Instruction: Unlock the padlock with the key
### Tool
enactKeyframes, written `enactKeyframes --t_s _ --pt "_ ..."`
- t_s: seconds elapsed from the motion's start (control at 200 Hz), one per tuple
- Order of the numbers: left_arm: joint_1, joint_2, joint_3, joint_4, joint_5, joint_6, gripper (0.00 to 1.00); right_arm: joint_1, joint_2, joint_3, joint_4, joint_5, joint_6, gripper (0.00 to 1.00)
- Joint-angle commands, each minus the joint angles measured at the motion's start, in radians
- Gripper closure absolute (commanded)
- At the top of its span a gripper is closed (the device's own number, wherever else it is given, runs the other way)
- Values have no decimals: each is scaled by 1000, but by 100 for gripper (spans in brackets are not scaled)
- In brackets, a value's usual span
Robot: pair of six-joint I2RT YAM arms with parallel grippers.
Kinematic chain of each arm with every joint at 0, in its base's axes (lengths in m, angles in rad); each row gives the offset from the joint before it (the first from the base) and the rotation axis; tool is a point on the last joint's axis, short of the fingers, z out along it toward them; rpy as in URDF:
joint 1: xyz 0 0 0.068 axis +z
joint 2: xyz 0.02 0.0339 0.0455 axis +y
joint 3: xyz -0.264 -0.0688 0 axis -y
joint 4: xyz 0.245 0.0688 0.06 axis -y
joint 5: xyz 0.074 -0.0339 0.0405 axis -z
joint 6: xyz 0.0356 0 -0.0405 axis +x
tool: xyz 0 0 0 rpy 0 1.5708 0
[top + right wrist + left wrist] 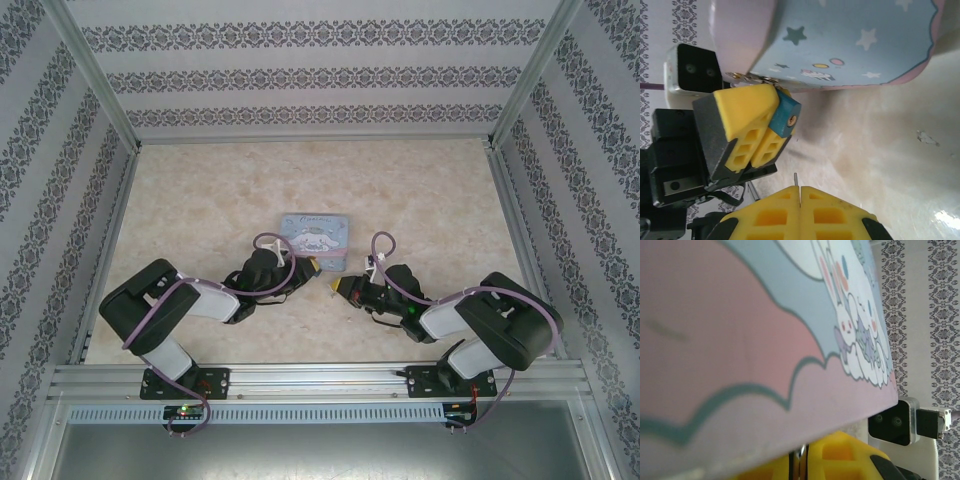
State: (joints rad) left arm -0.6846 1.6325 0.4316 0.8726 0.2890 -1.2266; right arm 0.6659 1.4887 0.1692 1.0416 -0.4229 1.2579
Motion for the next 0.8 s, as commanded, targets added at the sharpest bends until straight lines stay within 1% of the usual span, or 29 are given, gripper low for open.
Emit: enactKeyframes --t_s 0.0,0.13,0.395,0.794 --pt "14 27 -14 159 34 -72 100 11 23 23 58 28 16 100" --pt "14 49 -23 208 29 -110 100 13 51 33 82 33 32 100" --pt "14 49 -27 227 21 -146 100 15 113 39 134 49 50 100" --pt "13 49 -33 230 18 -149 100 20 173 61 196 59 76 100"
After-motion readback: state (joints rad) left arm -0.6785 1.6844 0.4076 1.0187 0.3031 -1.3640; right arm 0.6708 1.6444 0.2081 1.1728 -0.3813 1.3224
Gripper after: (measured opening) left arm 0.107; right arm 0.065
